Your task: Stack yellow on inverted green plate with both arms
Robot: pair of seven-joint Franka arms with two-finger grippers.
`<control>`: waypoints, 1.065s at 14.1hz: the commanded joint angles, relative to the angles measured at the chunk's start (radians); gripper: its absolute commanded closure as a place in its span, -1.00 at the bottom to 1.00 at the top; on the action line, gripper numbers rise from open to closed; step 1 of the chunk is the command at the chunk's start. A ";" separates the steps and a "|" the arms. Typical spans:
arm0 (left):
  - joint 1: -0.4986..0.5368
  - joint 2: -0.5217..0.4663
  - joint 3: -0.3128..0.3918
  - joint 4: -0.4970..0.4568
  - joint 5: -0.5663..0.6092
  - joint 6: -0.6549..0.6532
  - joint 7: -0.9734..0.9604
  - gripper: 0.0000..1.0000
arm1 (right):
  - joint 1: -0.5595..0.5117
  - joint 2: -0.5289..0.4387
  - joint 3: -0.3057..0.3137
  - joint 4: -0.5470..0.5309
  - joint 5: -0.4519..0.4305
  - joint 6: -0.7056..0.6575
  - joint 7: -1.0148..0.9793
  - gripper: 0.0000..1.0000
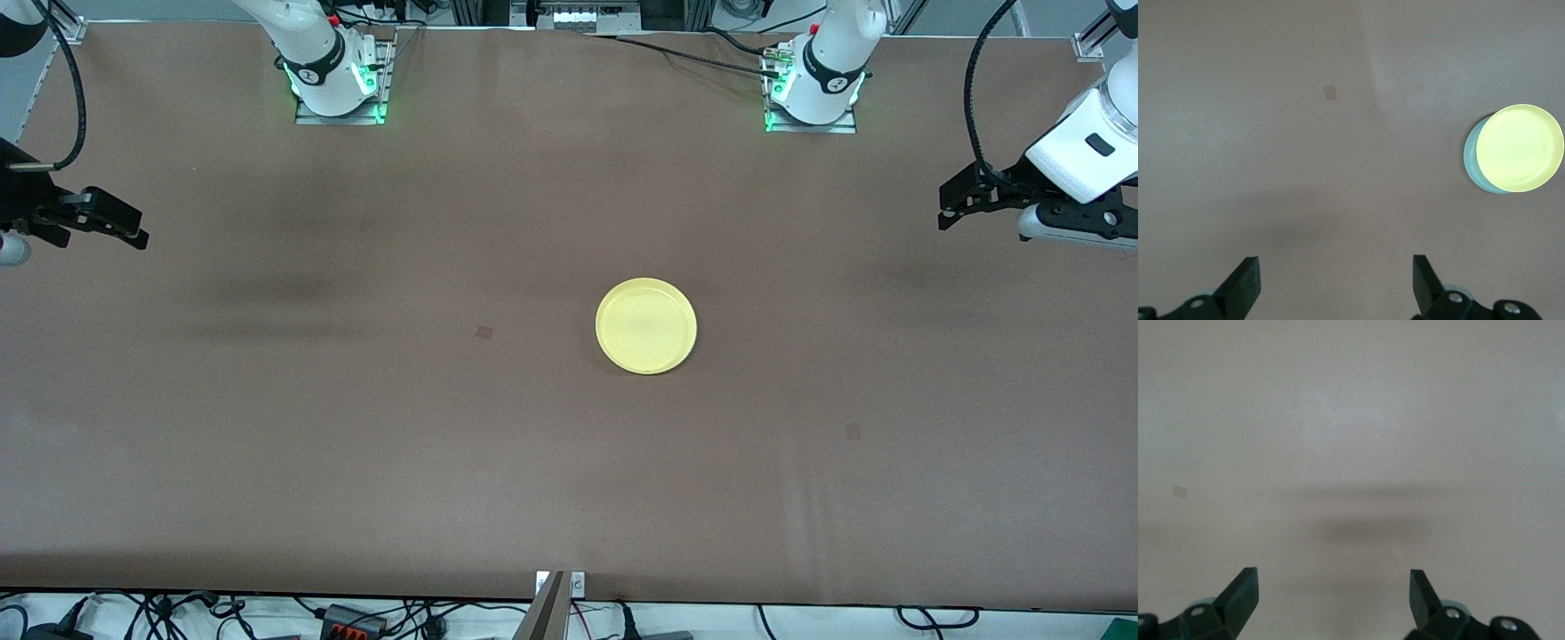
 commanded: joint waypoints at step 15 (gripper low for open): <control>0.006 0.013 -0.005 0.035 -0.017 -0.017 0.014 -1.00 | 0.012 -0.109 -0.010 -0.146 -0.041 0.049 -0.019 -1.00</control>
